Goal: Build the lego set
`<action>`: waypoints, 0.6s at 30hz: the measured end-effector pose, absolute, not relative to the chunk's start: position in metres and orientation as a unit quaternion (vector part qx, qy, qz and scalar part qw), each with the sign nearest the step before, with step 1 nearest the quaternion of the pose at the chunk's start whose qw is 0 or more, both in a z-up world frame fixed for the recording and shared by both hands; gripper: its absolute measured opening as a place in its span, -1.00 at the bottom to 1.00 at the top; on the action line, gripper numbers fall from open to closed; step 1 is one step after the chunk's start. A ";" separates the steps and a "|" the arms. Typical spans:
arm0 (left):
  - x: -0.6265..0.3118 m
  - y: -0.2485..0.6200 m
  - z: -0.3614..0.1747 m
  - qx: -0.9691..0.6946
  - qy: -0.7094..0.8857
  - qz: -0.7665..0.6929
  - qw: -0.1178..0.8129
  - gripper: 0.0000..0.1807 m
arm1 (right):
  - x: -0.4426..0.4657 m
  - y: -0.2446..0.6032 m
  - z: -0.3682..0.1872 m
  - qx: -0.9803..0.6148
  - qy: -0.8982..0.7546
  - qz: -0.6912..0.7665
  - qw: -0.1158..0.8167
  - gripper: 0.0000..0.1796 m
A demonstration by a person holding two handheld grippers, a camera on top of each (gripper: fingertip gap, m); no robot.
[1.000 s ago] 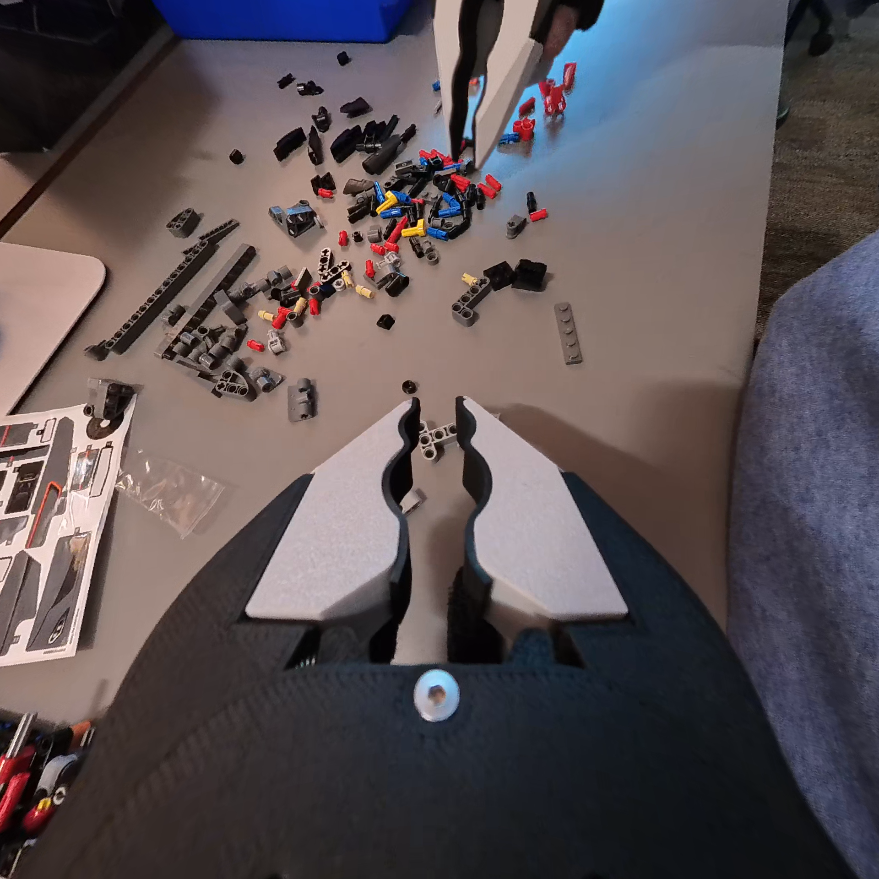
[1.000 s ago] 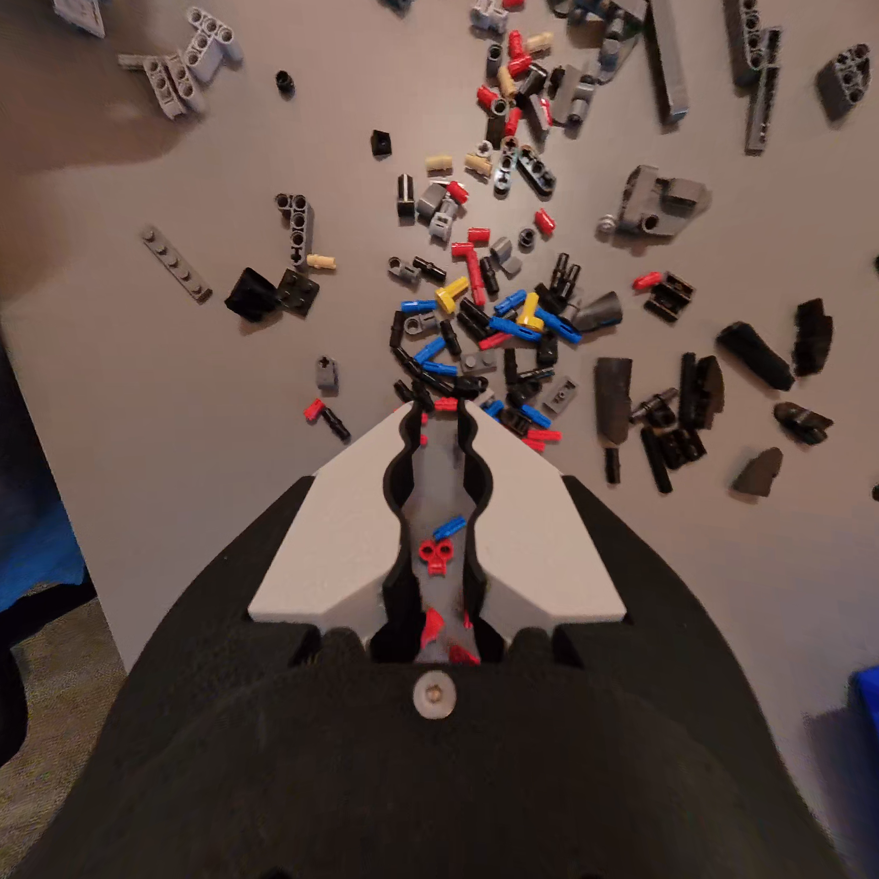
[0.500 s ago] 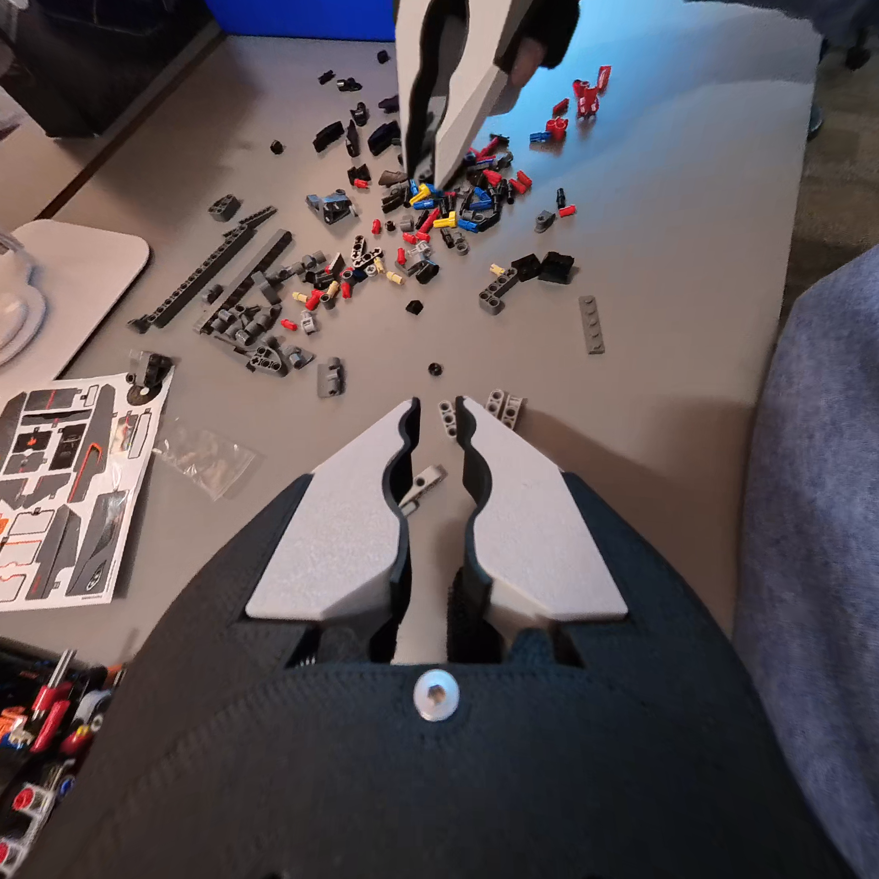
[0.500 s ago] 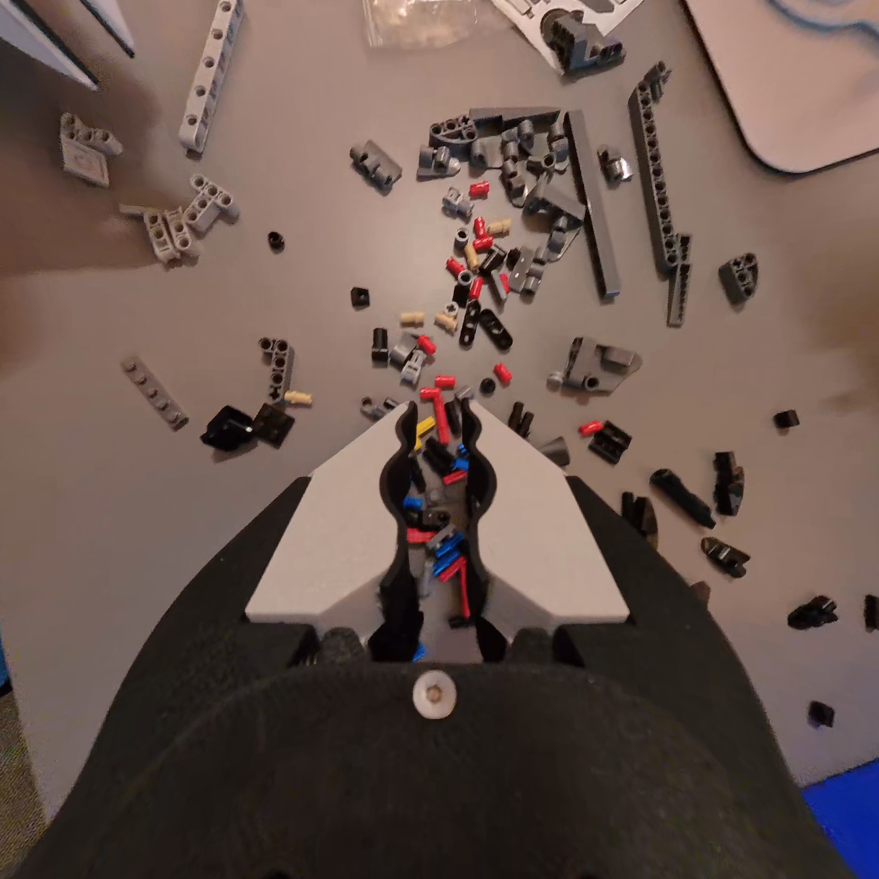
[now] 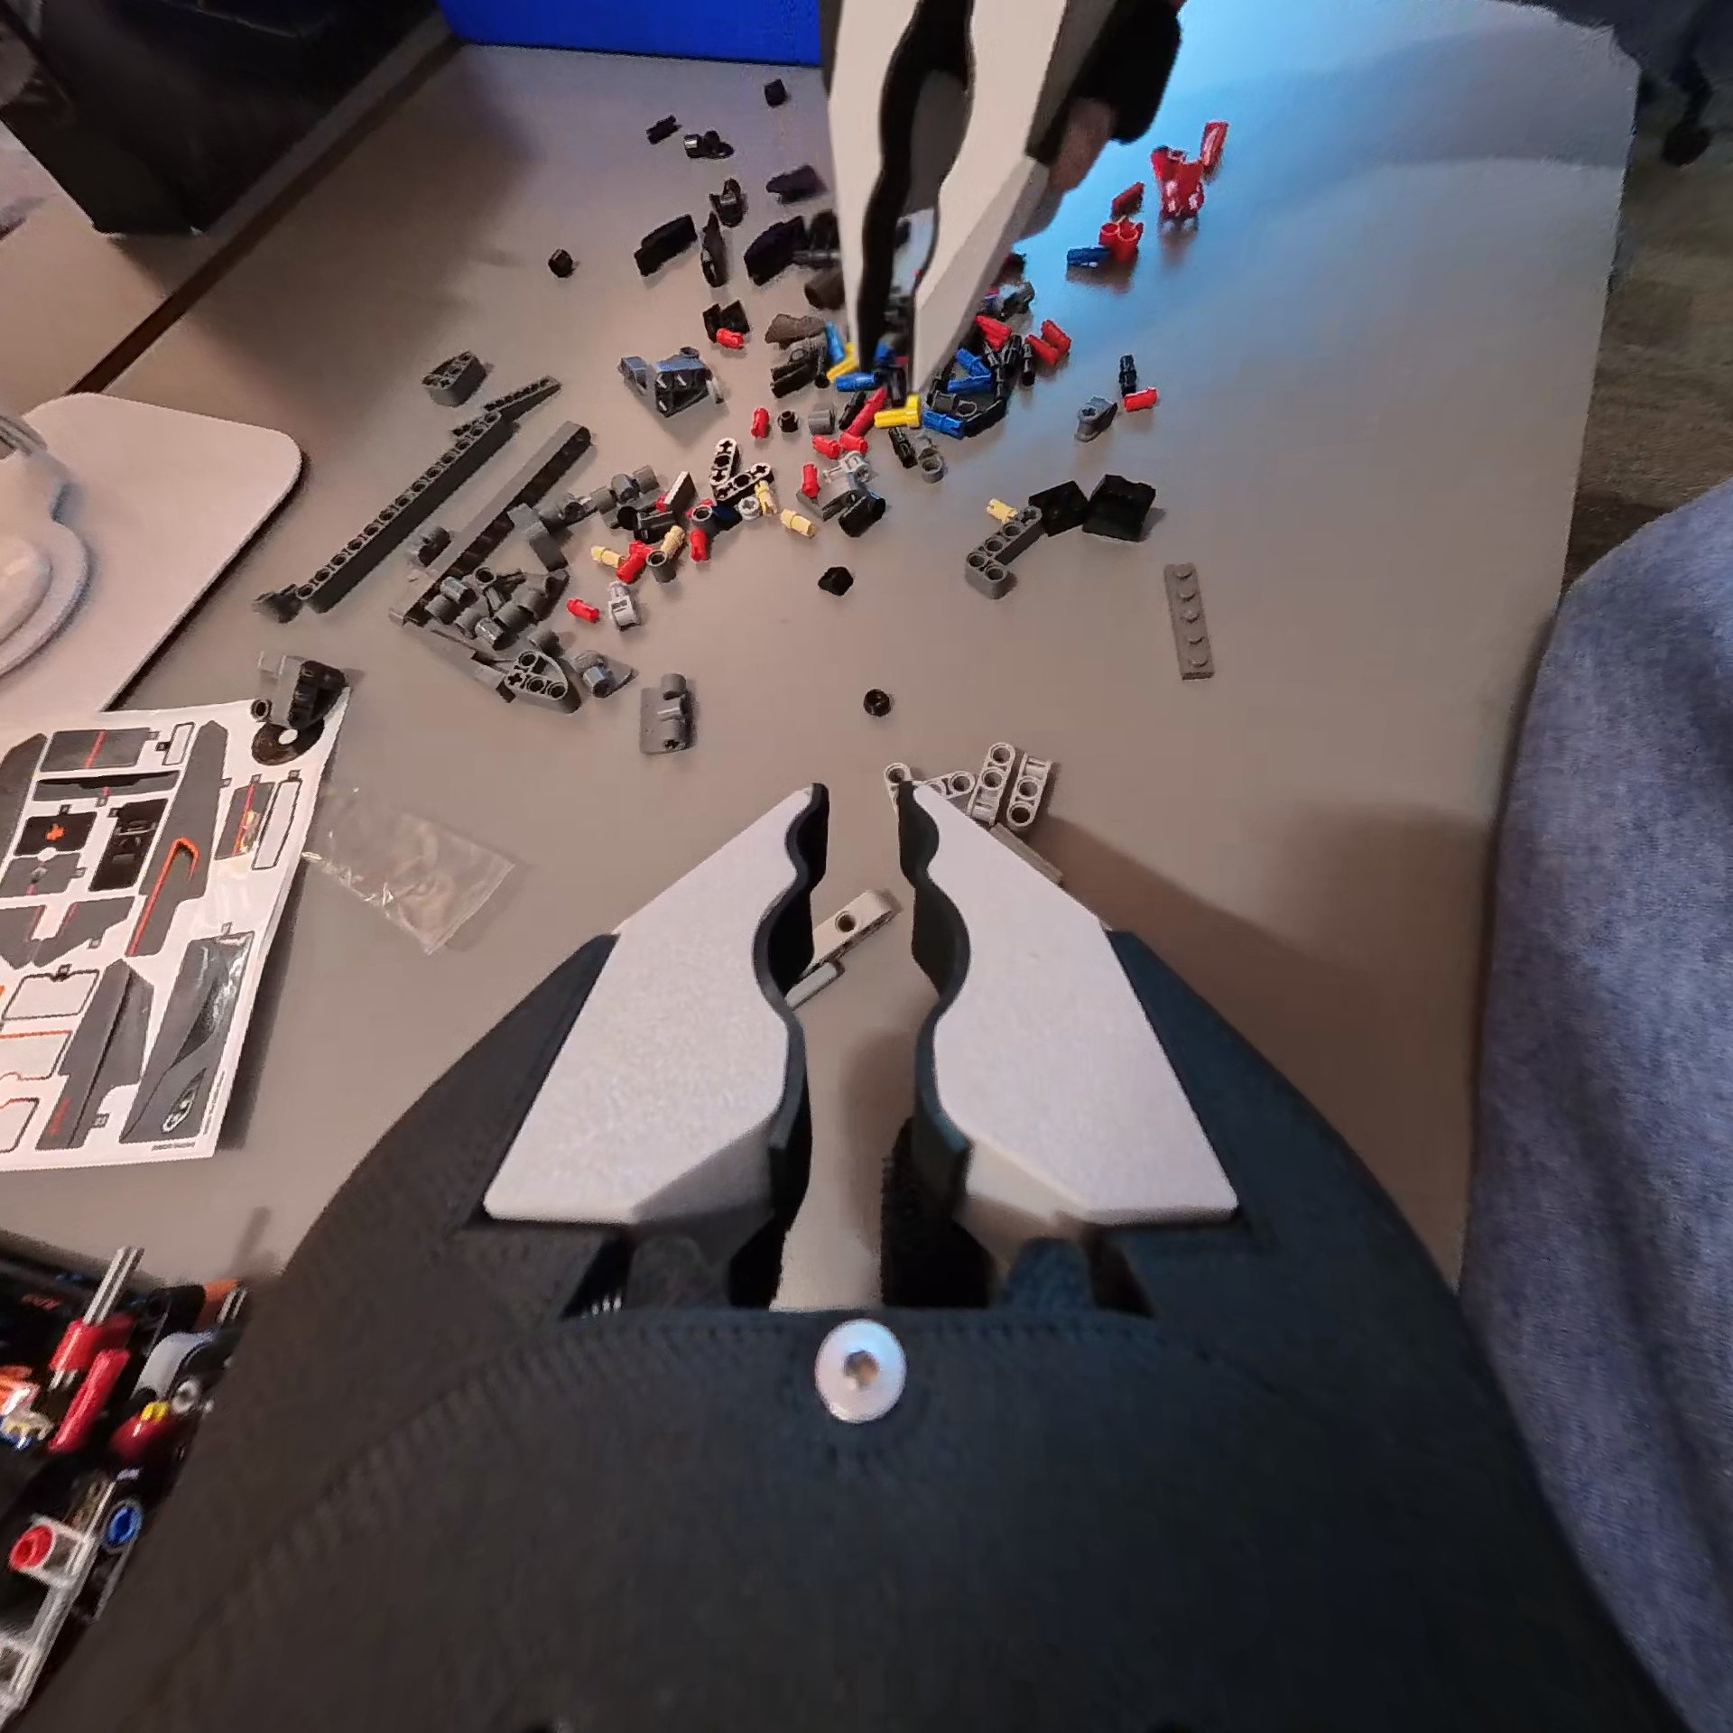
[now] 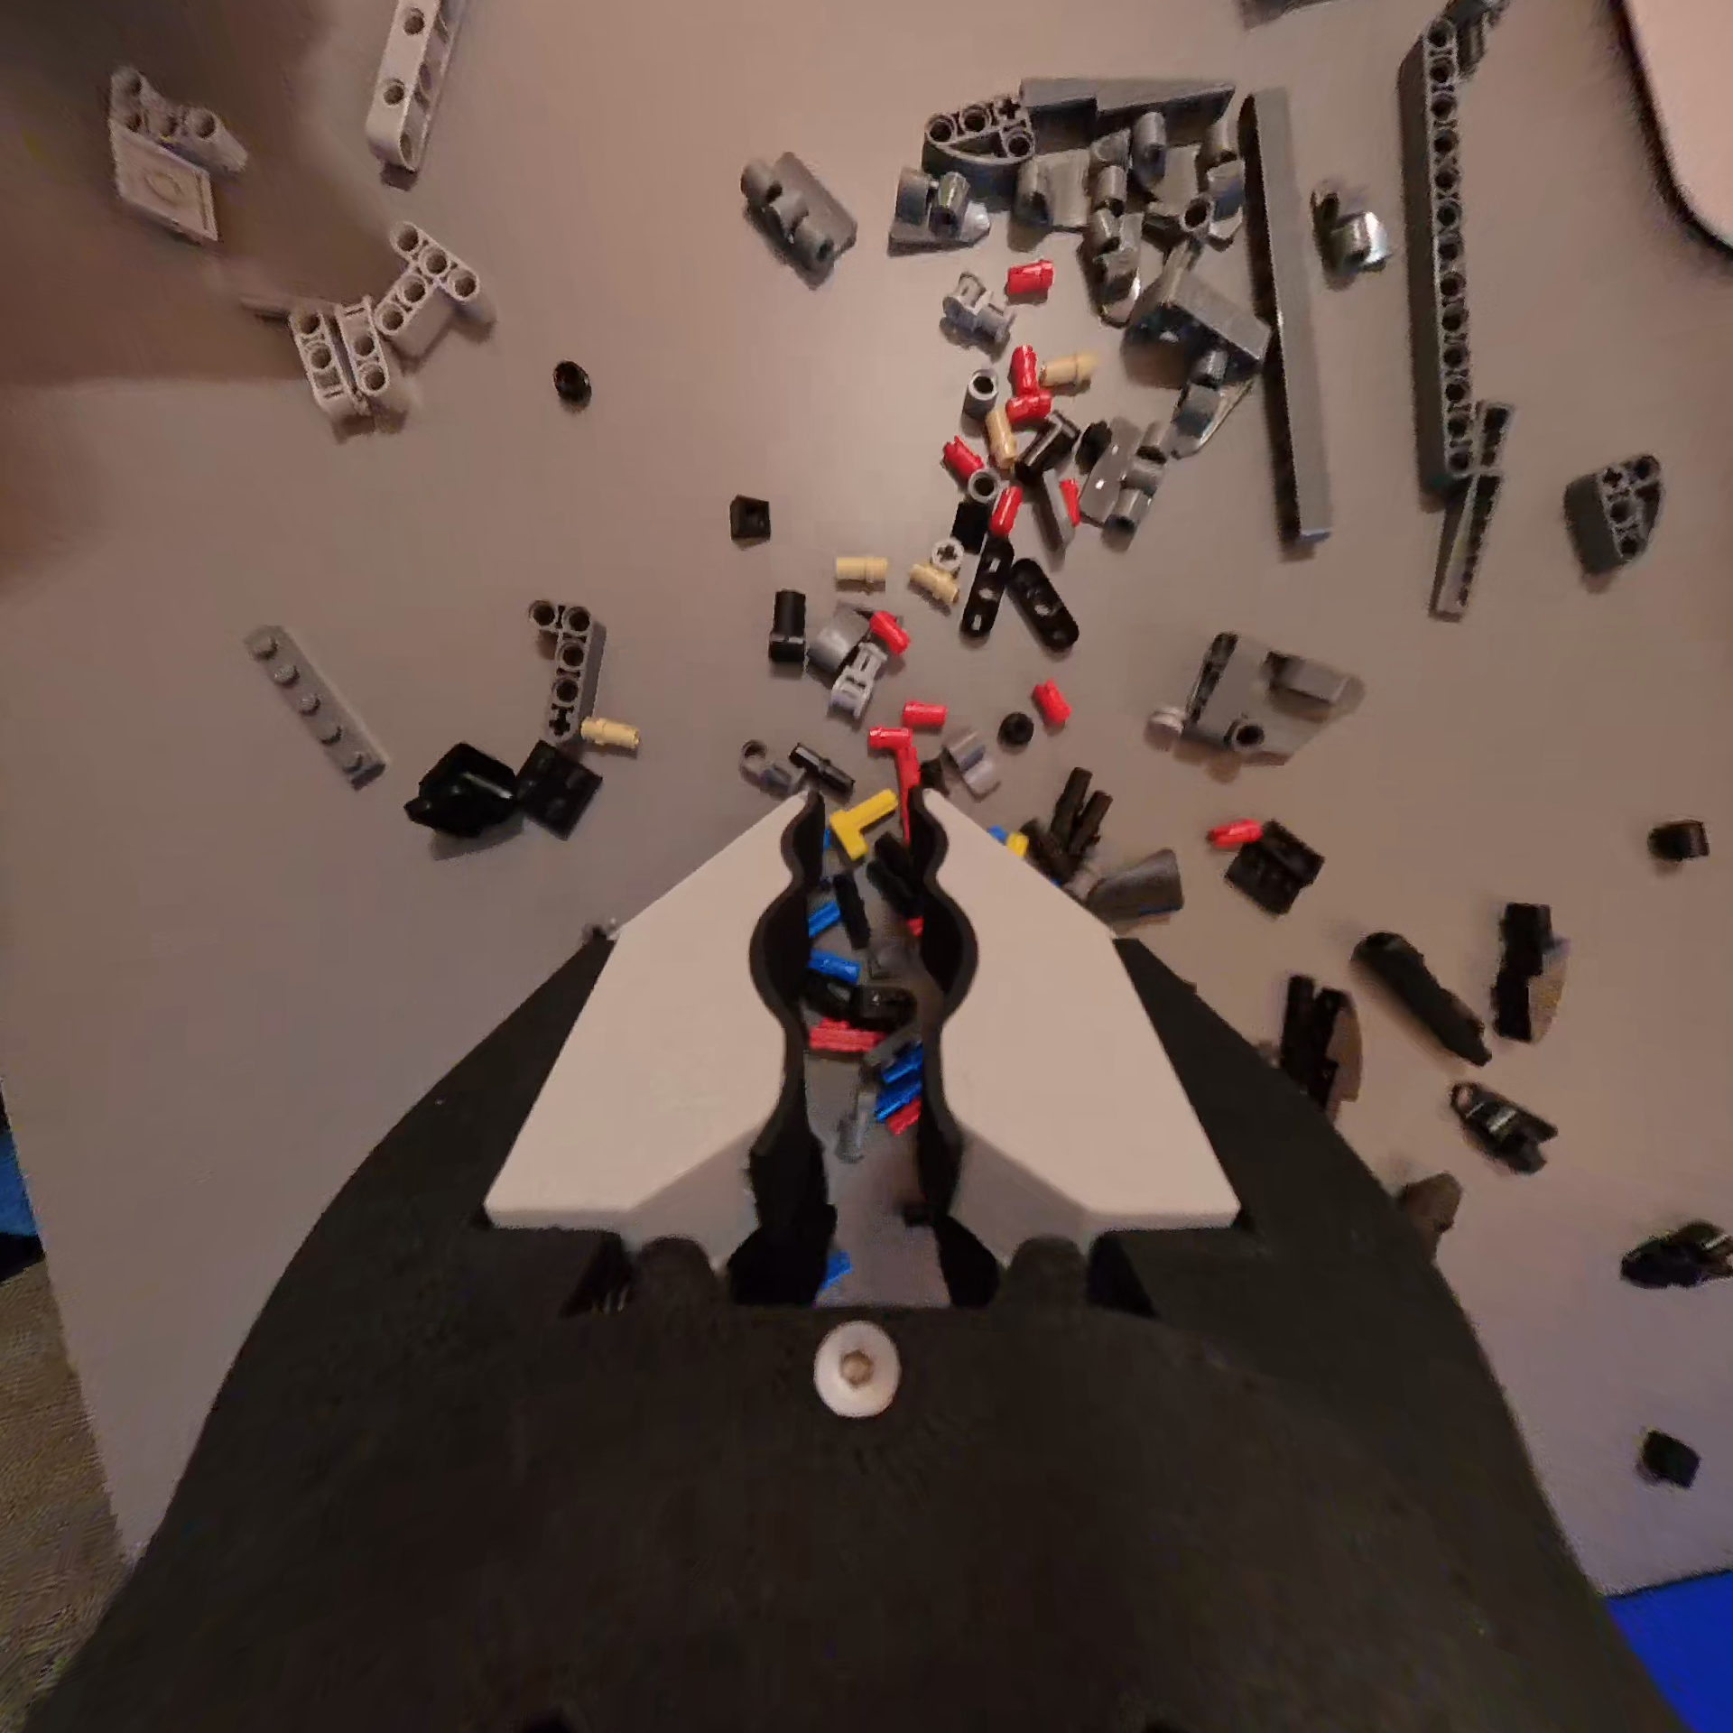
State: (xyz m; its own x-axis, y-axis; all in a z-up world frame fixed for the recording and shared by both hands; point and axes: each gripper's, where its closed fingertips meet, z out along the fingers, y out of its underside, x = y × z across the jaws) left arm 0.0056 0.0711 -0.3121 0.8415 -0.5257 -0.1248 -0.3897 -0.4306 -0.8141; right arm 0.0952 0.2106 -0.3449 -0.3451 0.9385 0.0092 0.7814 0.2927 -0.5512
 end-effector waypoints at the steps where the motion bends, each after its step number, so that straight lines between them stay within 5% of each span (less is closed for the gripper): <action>1: 0.006 0.071 -0.313 -0.843 0.273 -0.075 0.457 -0.86 | 0.100 0.209 -0.345 -0.551 -0.783 0.238 0.166 -0.84; 18: 0.019 0.078 -0.321 -0.847 0.281 -0.077 0.444 -0.86 | 0.148 0.200 -0.331 -0.570 -0.750 0.247 0.227 -0.81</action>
State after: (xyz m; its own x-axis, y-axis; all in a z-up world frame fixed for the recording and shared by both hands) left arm 0.0189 0.0776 -0.3215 0.8298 -0.5450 -0.1201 -0.4088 -0.4471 -0.7956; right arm 0.1480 0.2002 -0.3313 -0.2465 0.9674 0.0579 0.7430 0.2270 -0.6297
